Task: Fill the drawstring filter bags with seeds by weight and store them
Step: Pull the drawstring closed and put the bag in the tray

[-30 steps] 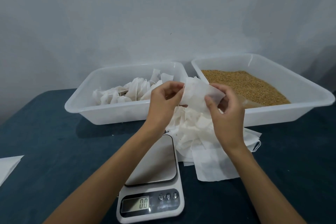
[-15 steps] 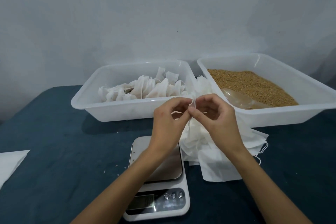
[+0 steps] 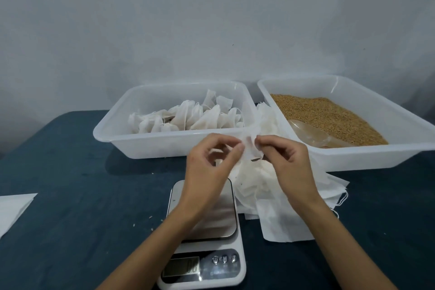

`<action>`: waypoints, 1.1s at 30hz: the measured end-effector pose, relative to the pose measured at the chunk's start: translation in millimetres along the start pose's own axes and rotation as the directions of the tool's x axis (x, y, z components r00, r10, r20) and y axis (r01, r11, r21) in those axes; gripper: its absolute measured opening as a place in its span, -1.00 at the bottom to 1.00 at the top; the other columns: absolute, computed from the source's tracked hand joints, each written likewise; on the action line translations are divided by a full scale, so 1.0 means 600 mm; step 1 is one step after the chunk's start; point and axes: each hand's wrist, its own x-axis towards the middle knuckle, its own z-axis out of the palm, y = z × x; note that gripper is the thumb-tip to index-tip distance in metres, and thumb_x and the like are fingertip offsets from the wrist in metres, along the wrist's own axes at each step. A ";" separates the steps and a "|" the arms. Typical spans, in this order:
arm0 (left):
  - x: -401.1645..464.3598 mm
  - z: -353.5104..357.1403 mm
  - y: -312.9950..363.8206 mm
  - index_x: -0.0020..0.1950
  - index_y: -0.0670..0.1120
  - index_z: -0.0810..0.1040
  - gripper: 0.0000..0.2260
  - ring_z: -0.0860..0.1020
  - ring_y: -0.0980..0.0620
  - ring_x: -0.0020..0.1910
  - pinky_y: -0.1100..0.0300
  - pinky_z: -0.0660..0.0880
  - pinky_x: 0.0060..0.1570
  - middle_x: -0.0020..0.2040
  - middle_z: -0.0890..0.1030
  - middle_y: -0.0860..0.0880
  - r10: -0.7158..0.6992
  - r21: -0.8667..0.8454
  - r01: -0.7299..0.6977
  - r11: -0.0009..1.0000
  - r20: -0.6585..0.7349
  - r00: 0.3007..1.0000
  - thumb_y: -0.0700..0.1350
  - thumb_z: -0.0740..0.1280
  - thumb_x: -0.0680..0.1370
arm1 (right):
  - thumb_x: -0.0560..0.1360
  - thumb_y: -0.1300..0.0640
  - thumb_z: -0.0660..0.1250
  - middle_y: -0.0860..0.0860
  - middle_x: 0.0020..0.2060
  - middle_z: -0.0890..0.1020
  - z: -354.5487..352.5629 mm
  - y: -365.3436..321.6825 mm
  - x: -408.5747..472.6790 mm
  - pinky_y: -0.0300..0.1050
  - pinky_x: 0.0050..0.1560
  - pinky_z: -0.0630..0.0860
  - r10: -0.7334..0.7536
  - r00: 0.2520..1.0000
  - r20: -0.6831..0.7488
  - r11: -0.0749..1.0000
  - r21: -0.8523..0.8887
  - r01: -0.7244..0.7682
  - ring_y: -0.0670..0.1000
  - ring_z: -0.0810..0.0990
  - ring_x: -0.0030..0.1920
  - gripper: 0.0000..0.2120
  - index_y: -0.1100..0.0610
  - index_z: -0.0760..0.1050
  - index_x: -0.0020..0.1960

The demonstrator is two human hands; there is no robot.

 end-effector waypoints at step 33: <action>-0.011 -0.045 -0.004 0.01 -0.32 0.66 -0.83 0.59 -0.06 -0.10 0.04 0.52 -0.05 -0.03 0.67 -0.37 -0.235 -0.083 0.231 0.970 -0.042 0.971 -0.20 0.48 0.57 | 0.48 0.13 0.50 -0.02 -0.10 0.68 0.003 0.001 -0.009 -0.25 -0.55 0.27 0.038 0.998 0.046 0.999 -0.016 -0.038 -0.02 0.30 -0.56 -0.95 0.03 0.63 -0.13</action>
